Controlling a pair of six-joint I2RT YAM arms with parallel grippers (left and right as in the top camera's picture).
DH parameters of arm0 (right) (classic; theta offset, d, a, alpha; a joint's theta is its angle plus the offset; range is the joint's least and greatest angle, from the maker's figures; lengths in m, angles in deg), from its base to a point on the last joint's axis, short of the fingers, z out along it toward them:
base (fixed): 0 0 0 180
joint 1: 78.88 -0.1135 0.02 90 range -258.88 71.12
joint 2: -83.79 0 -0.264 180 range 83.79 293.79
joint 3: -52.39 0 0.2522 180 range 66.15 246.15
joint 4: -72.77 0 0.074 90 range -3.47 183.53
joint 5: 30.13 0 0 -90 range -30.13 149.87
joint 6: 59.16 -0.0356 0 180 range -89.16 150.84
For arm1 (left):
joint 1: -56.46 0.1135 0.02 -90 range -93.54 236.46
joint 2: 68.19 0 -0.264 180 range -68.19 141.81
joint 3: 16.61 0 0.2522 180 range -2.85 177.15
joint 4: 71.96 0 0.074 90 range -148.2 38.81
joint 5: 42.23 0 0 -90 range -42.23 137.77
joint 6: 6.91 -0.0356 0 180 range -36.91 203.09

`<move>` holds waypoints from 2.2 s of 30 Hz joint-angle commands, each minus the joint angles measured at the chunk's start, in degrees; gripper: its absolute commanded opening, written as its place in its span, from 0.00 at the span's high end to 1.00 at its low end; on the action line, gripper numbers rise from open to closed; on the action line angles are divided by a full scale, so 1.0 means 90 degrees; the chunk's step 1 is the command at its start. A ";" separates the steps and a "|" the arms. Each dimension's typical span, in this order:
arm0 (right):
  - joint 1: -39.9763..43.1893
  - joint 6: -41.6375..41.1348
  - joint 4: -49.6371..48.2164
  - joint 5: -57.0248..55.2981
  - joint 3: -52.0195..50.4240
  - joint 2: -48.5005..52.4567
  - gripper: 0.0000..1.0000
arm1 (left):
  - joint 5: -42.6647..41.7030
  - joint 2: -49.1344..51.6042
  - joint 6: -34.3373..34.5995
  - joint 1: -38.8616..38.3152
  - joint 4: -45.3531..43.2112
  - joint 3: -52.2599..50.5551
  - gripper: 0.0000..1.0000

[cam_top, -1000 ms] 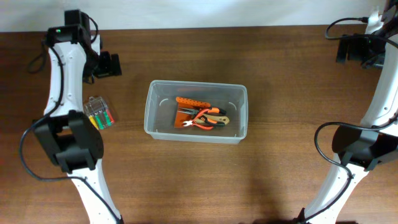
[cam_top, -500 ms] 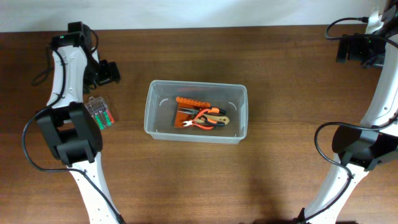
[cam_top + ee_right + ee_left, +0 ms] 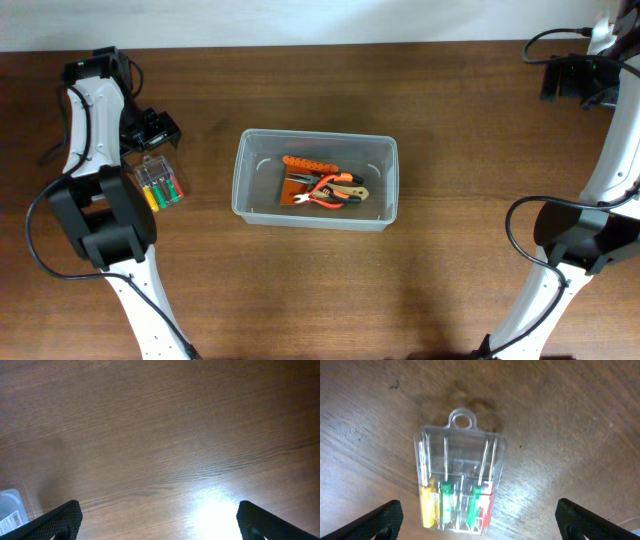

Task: Pack container
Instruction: 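Move left gripper back over the clear screwdriver case, then lower left gripper and grasp the screwdriver case by its top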

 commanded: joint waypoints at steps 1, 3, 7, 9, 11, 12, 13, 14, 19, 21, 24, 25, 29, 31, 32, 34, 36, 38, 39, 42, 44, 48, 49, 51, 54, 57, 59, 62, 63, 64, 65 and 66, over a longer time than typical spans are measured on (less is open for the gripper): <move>0.0007 -0.0061 0.0036 0.0036 0.0066 -0.0143 0.01 | 0.0255 0.0078 0.0056 -0.0029 0.0112 -0.0049 0.01; 0.0007 -0.0061 0.0036 0.0036 0.0066 -0.0143 0.01 | 0.0262 0.0078 0.0056 -0.0034 0.0221 -0.0104 0.01; 0.0007 -0.0061 0.0036 0.0036 0.0066 -0.0143 0.01 | 0.0274 0.0078 0.0005 -0.0034 0.0214 -0.0330 0.01; 0.0007 -0.0061 0.0036 0.0036 0.0066 -0.0143 0.01 | 0.0274 0.0078 -0.0097 -0.0034 0.0153 -0.0508 0.01; 0.0007 -0.0061 0.0036 0.0036 0.0066 -0.0143 0.02 | 0.0274 0.0078 -0.0221 -0.0034 0.0073 -0.0687 0.01; 0.0007 -0.0061 0.0036 0.0036 0.0066 -0.0143 0.01 | 0.0277 0.0078 -0.0262 -0.0034 -0.0005 -0.0809 0.01; 0.0007 -0.0061 0.0034 0.0036 0.0066 -0.0143 0.01 | 0.0277 0.0078 -0.0282 -0.0034 -0.0070 -0.0899 0.01; 0.0007 -0.0061 0.0036 0.0036 0.0066 -0.0143 0.01 | 0.0279 0.0078 -0.0282 -0.0034 -0.0172 -0.1039 0.01; 0.0007 -0.0061 0.0036 0.0036 0.0066 -0.0143 0.01 | 0.0277 0.0078 -0.0359 -0.0034 -0.0716 -0.1506 0.01; 0.0007 -0.0061 0.0036 0.0036 0.0066 -0.0143 0.02 | 0.0277 0.0078 -0.0362 -0.0036 -0.0835 -0.1615 0.01; 0.0007 -0.0061 0.0034 0.0036 0.0066 -0.0143 0.01 | 0.0277 0.0078 -0.0403 -0.0039 -0.1037 -0.1819 0.01; 0.0007 -0.0061 0.0036 0.0036 0.0066 -0.0143 0.01 | 0.0277 0.0078 -0.0403 -0.0039 -0.1093 -0.1885 0.01; 0.0007 -0.0061 0.0034 0.0036 0.0066 -0.0143 0.01 | 0.0274 0.0078 -0.0403 -0.0039 -0.1205 -0.1982 0.00; 0.0007 -0.0061 0.0034 0.0036 0.0066 -0.0143 0.01 | 0.0277 0.0078 -0.0403 -0.0036 -0.1202 -0.1982 0.07; 0.0007 -0.0061 0.0036 0.0036 0.0066 -0.0143 0.01 | 0.0277 0.0078 -0.0403 -0.0034 -0.1197 -0.1982 0.11; 0.0007 -0.0061 0.0034 0.0036 0.0066 -0.0143 0.01 | 0.0274 0.0078 -0.0403 -0.0032 -0.1190 -0.1982 0.16; 0.0007 -0.0061 0.0034 0.0036 0.0066 -0.0143 0.02 | 0.0272 0.0073 -0.0401 -0.0032 -0.1180 -0.1982 0.16; 0.0007 -0.0061 0.0036 0.0036 0.0066 -0.0143 0.01 | 0.0274 0.0068 -0.0401 -0.0032 -0.1146 -0.1979 0.16; 0.0007 -0.0061 0.0036 0.0036 0.0066 -0.0143 0.01 | 0.0274 0.0066 -0.0403 -0.0032 -0.1144 -0.1979 0.16; 0.0007 -0.0061 0.0034 0.0036 0.0066 -0.0143 0.01 | 0.0274 -0.0019 -0.0401 -0.0027 -0.1180 -0.1972 0.16; 0.0007 -0.0061 0.0036 0.0036 0.0066 -0.0143 0.01 | 0.0274 -0.0146 -0.0401 -0.0027 -0.1239 -0.1962 0.16; 0.0007 -0.0061 0.0034 0.0036 0.0066 -0.0143 0.01 | 0.0277 -0.0488 -0.0401 -0.0027 -0.1355 -0.1955 0.17; 0.0007 -0.0061 0.0036 0.0036 0.0066 -0.0143 0.01 | 0.0277 -0.0578 -0.0403 -0.0027 -0.1389 -0.1955 0.17; 0.0007 -0.0061 0.0034 0.0036 0.0066 -0.0143 0.01 | 0.0277 -0.0782 -0.0401 -0.0027 -0.1452 -0.1950 0.17; 0.0007 -0.0061 0.0036 0.0036 0.0066 -0.0143 0.01 | 0.0277 -0.1081 -0.0401 -0.0027 -0.1535 -0.1950 0.17; 0.0007 -0.0061 0.0036 0.0036 0.0066 -0.0143 0.01 | 0.0274 -0.1336 -0.0398 -0.0027 -0.1581 -0.1950 0.17; 0.0007 -0.0061 0.0036 0.0036 0.0066 -0.0143 0.01 | 0.0274 -0.1433 -0.0398 -0.0027 -0.1596 -0.1950 0.17; 0.0007 -0.0061 0.0036 0.0036 0.0066 -0.0143 0.01 | 0.0274 -0.1464 -0.0398 -0.0027 -0.1559 -0.1950 0.17; 0.0007 -0.0061 0.0034 0.0036 0.0066 -0.0143 0.01 | 0.0274 -0.1464 -0.0396 -0.0027 -0.1537 -0.1950 0.17; 0.0007 -0.0061 0.0034 0.0036 0.0066 -0.0143 0.01 | 0.0274 -0.1462 -0.0396 -0.0027 -0.1525 -0.1953 0.17; 0.0007 -0.0061 0.0036 0.0036 0.0066 -0.0143 0.01 | 0.0274 -0.1462 -0.0389 -0.0027 -0.1525 -0.1953 0.17; 0.0007 -0.0061 0.0036 0.0036 0.0066 -0.0143 0.01 | 0.0274 -0.1462 -0.0316 -0.0027 -0.1528 -0.1953 0.16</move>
